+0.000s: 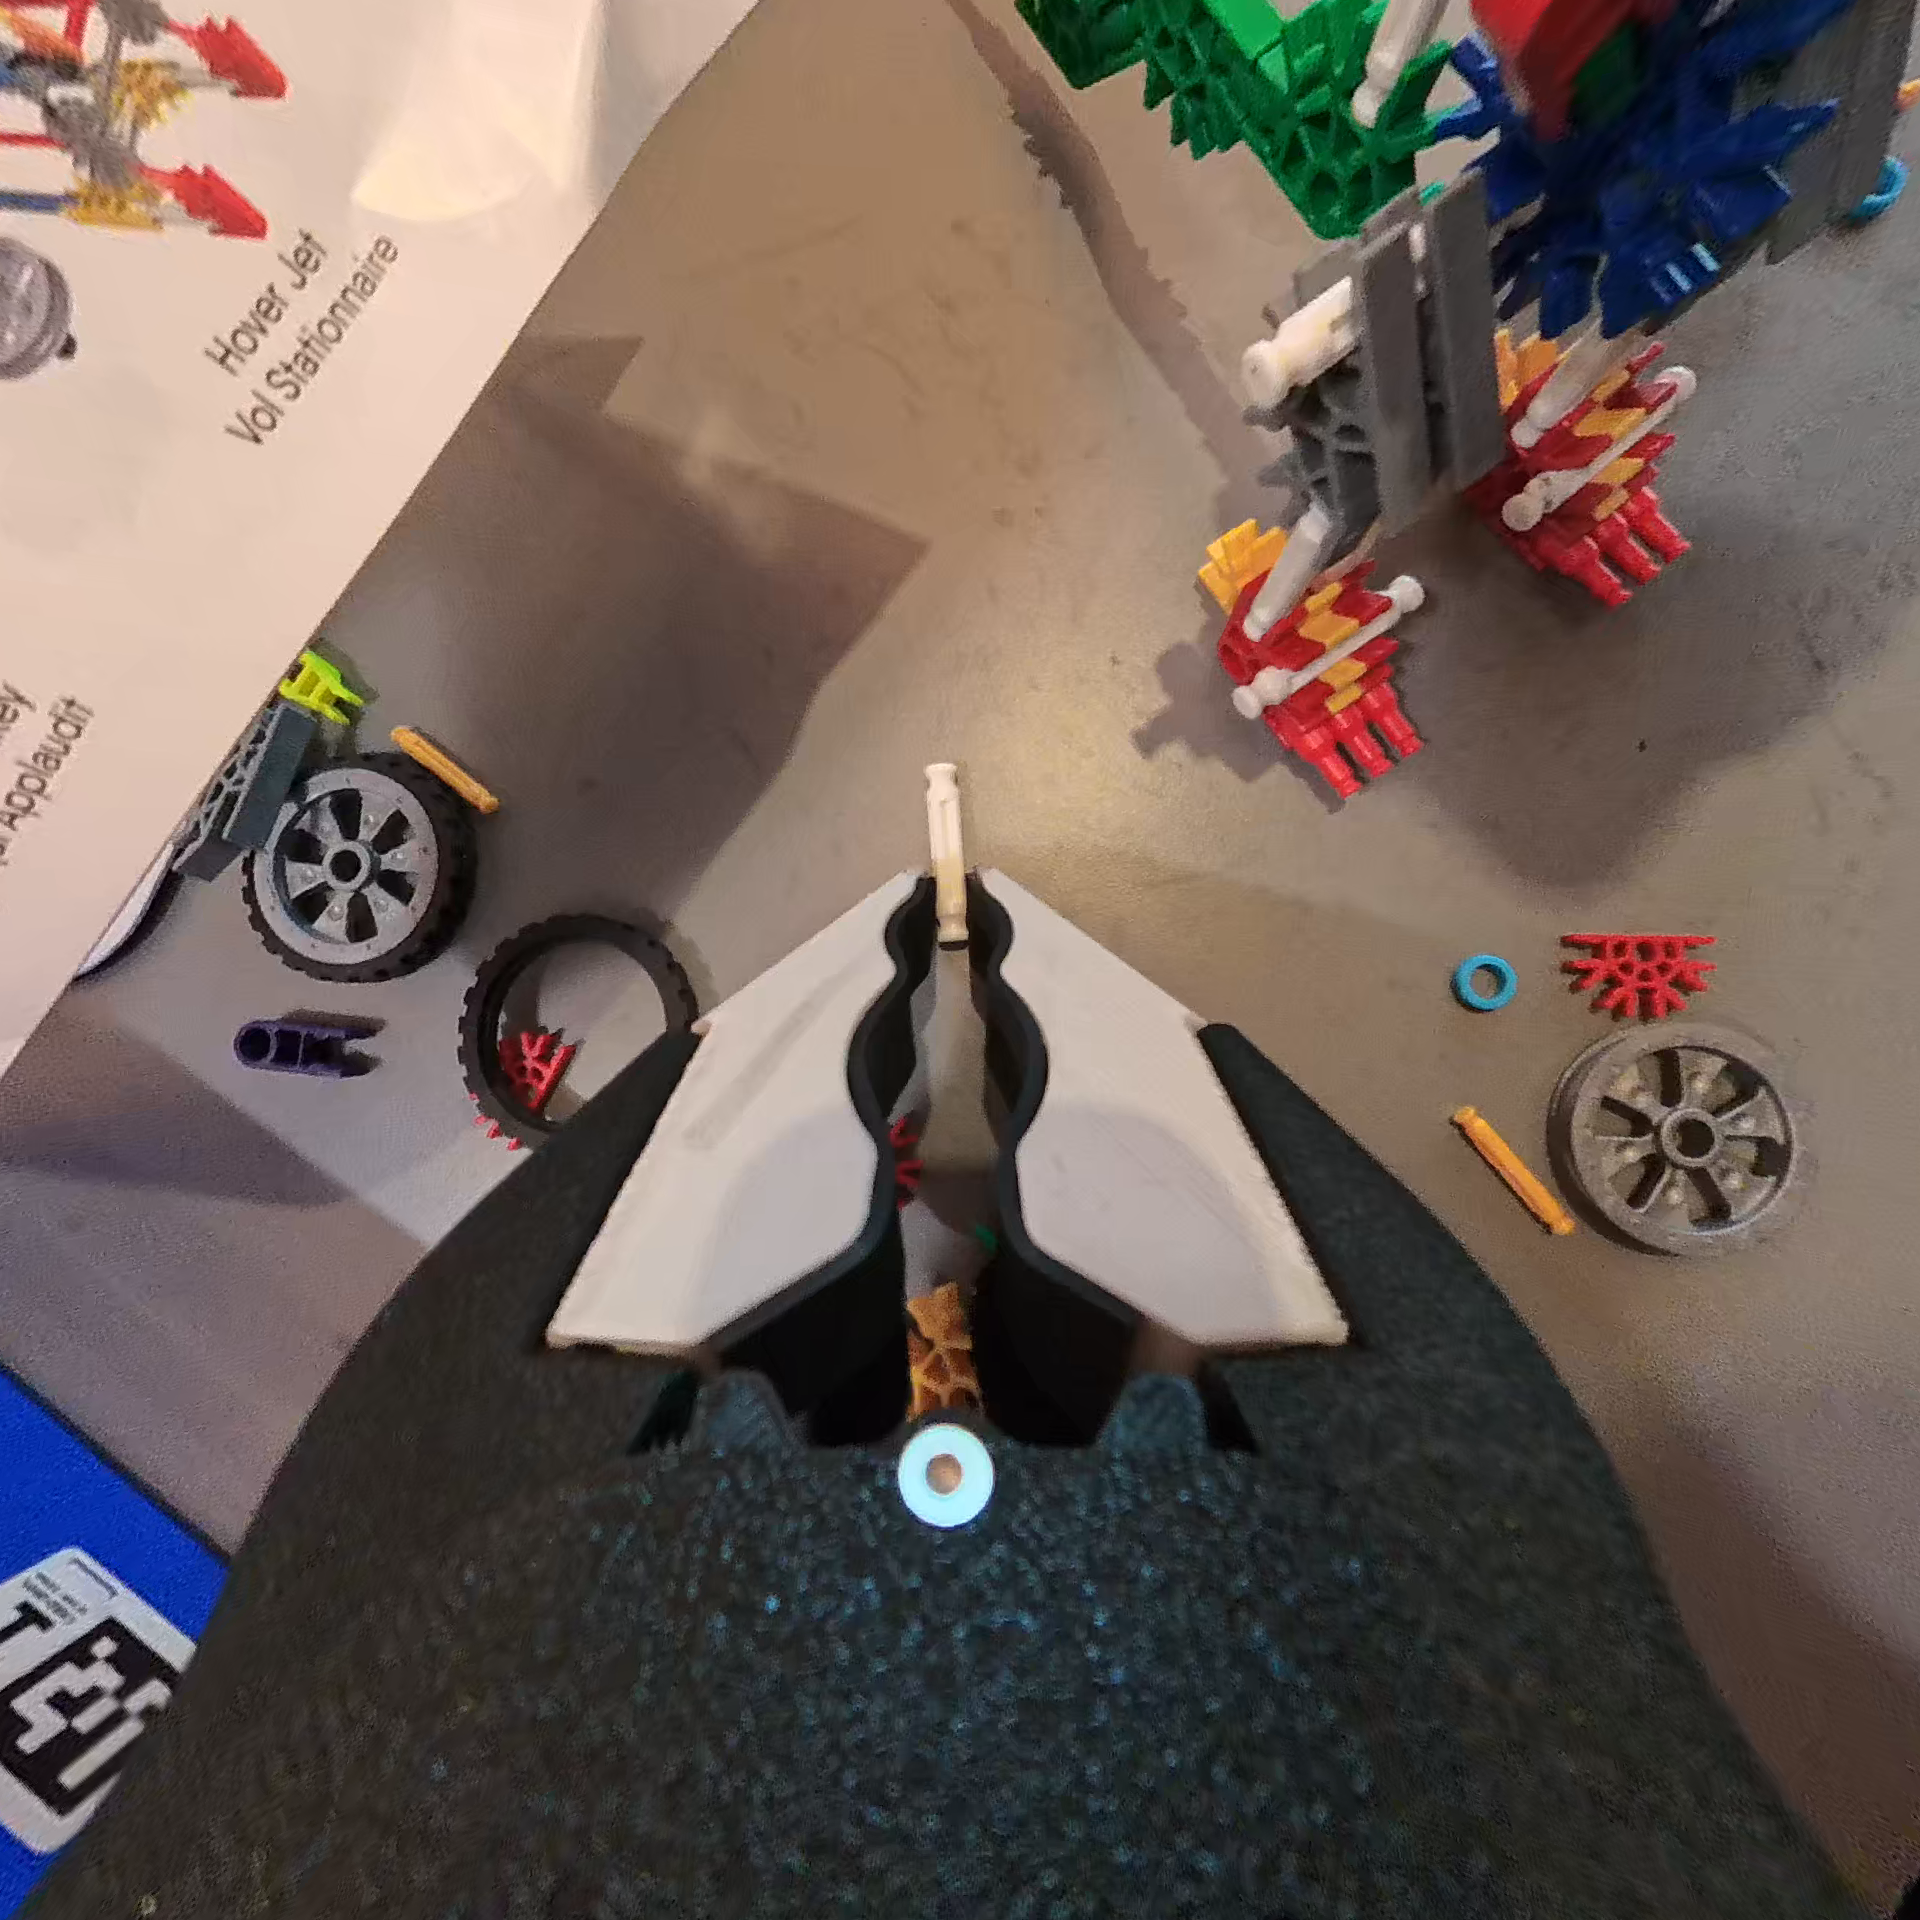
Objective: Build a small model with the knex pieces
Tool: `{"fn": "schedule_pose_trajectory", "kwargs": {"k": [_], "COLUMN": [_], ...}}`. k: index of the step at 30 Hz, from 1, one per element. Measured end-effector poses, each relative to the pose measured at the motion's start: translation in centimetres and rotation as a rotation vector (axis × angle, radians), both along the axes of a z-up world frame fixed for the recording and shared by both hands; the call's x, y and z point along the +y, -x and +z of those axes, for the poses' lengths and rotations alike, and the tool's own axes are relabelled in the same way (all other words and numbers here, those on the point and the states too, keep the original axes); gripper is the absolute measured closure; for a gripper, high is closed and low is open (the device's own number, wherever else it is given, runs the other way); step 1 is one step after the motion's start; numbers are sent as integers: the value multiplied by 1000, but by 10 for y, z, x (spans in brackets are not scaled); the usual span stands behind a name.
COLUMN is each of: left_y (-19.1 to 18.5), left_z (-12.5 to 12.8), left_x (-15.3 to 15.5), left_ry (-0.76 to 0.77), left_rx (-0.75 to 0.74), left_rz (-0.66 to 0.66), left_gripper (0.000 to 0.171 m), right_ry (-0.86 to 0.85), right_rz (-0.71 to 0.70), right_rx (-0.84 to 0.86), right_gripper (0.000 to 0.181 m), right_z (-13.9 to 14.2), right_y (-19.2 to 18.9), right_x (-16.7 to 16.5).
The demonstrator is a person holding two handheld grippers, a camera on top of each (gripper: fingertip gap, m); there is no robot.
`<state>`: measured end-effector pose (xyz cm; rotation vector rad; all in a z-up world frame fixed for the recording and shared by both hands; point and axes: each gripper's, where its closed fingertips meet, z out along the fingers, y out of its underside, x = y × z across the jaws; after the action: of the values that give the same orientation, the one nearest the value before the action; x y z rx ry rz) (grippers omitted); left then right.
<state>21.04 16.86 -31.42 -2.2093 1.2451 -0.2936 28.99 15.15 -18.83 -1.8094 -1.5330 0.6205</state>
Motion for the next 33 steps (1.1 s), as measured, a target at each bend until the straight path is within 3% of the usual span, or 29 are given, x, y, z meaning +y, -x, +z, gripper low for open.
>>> {"fn": "schedule_pose_trajectory", "kwargs": {"k": [2,7,12,17,33], "left_y": [-1,-28,-53,-63,-66], "left_z": [8,63,104,113,117], "left_x": [-1,-19,-28,-30,-23], "left_ry": [-26,-146,-252,-308,-295], "left_rx": [-12,-111,-146,-131,-54], "left_rz": [-31,-296,-467,-568,-623], "left_gripper": [168,169,168,168,169], "right_ry": [0,-4,0,10,3], "right_rz": [-2,18,61,86,95], "right_rx": [-3,-40,-102,-149,-182], "right_gripper": [161,157,153,153,158], "right_z": [1,1,-5,-12,-15], "right_y": [-1,-4,-3,-1,2], "right_x": [-1,-2,-3,-3,-1]}}
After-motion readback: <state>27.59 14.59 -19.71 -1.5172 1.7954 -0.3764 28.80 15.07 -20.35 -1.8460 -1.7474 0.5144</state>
